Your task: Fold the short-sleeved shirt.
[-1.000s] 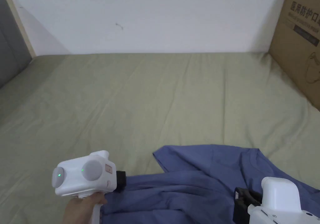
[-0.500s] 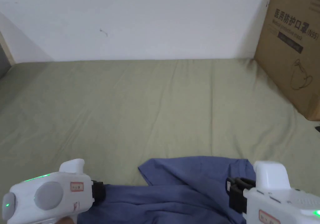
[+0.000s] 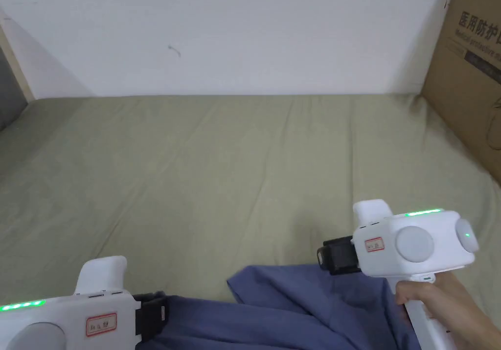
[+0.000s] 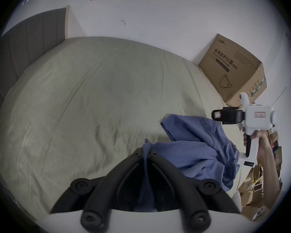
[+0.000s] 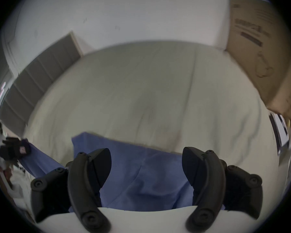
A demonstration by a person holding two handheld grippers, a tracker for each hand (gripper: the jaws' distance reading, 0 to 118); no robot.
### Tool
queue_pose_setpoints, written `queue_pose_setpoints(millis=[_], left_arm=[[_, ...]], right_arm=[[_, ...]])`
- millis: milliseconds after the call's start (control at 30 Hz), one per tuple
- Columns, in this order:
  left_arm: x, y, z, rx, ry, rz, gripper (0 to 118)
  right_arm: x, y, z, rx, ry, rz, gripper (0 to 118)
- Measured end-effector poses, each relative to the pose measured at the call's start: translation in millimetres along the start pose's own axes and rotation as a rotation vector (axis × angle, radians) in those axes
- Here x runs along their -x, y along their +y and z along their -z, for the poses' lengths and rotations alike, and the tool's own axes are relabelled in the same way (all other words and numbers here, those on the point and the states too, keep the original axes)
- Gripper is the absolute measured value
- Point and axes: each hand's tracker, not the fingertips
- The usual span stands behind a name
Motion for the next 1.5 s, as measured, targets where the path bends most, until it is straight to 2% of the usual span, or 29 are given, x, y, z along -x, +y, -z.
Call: queue_pose_setpoints(millis=[67, 100, 167, 200, 267, 300, 333, 367, 400, 433, 467, 533, 600, 667, 800, 933, 1133, 1233, 1367, 1500], left_arm=[[2, -1, 4, 0.003, 0.019, -0.007, 1], [4, -1, 5, 0.007, 0.019, -0.007, 1], [3, -1, 8, 0.015, 0.017, -0.005, 1], [3, 0, 10, 0.018, 0.02, 0.001, 1], [4, 0, 10, 0.029, 0.024, 0.006, 1], [3, 0, 11, 0.028, 0.023, 0.01, 1], [3, 0, 10, 0.028, 0.024, 0.01, 1], [3, 0, 9, 0.026, 0.022, 0.01, 1], [3, 1, 7, 0.023, 0.019, 0.011, 1], [0, 2, 5, 0.021, 0.022, 0.014, 1], [0, 3, 2, 0.019, 0.023, 0.016, 1], [1, 5, -4, 0.017, 0.021, 0.021, 1], [2, 8, -12, 0.013, 0.02, 0.023, 1], [3, 12, -22, -0.001, 0.026, 0.021, 1], [0, 23, -49, -0.05, 0.053, 0.049, 1], [-5, 40, -85, -0.123, 0.098, 0.084, 1], [-17, 72, -143, -0.251, 0.164, 0.146, 1], [-23, 91, -169, -0.326, 0.208, 0.17, 1], [-30, 126, -203, -0.399, 0.151, 0.158, 1], [-47, 170, -230, -0.448, 0.154, 0.18, 1]], right_arm=[[5, 0, 22, 0.076, 0.001, -0.083, 93], [9, -3, 28, 0.098, -0.005, -0.096, 88], [17, -10, 50, 0.164, -0.022, -0.194, 74], [19, -13, 59, 0.161, -0.053, -0.232, 73], [18, -6, 56, 0.162, -0.037, -0.177, 72], [17, -1, 51, 0.177, -0.028, -0.18, 66], [15, 2, 48, 0.171, -0.006, -0.181, 48], [13, 4, 47, 0.153, -0.003, -0.176, 7], [8, 7, 47, 0.14, -0.007, -0.111, 0], [1, 5, 49, 0.171, 0.068, -0.064, 0], [-4, 2, 48, 0.151, 0.066, -0.068, 0], [-15, 1, 37, 0.136, 0.118, 0.059, 0], [-24, -2, 23, 0.098, 0.125, 0.112, 0], [-27, 1, 0, 0.058, 0.108, 0.089, 0], [-42, 17, -61, -0.06, 0.095, 0.125, 0], [-52, 33, -147, -0.199, 0.048, 0.109, 0], [-77, 42, -270, -0.393, -0.024, 0.147, 0], [-91, 43, -321, -0.471, -0.028, 0.194, 0], [-101, 48, -376, -0.572, 0.042, 0.257, 0], [-90, 70, -408, -0.594, -0.008, 0.225, 0]])
